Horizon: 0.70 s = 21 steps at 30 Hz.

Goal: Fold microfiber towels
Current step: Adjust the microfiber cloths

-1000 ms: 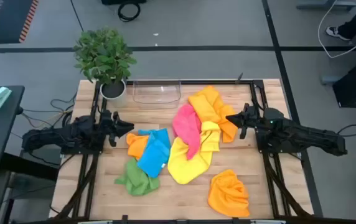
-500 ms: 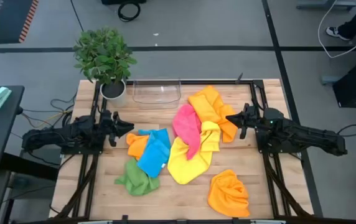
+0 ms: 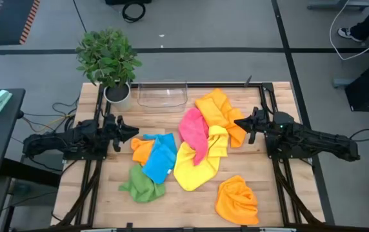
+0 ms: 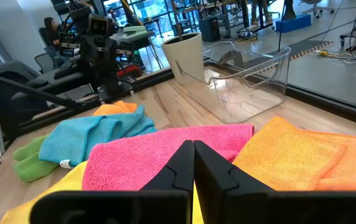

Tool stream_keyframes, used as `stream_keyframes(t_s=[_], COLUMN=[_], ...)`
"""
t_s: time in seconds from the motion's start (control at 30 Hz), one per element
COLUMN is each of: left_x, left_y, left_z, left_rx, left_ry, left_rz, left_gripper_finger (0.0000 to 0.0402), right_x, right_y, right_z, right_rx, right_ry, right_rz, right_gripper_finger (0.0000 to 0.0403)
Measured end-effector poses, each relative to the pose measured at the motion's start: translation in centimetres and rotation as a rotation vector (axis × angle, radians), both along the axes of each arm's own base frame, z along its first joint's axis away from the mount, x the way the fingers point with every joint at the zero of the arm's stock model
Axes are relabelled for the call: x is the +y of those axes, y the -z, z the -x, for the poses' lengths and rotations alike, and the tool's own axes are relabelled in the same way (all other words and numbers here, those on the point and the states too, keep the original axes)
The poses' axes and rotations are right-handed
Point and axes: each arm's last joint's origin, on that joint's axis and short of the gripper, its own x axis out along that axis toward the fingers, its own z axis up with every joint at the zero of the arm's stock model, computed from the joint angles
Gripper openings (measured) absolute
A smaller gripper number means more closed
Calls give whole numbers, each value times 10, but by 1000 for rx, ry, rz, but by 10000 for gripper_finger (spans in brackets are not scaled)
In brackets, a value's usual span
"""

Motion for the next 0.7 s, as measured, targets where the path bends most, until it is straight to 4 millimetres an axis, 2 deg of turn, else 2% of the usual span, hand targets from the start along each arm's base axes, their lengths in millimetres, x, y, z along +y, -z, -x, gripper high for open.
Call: stream_keyframes(t_s=[0.7], left_x=[0], left_y=[0], left_z=[0], left_rx=[0], left_ry=[0], left_rz=[0], left_gripper_finger=[83], right_x=[0], right_y=[0], right_z=[0], right_rx=[-1], right_ry=[0], right_rz=[0], right_gripper_finger=[15])
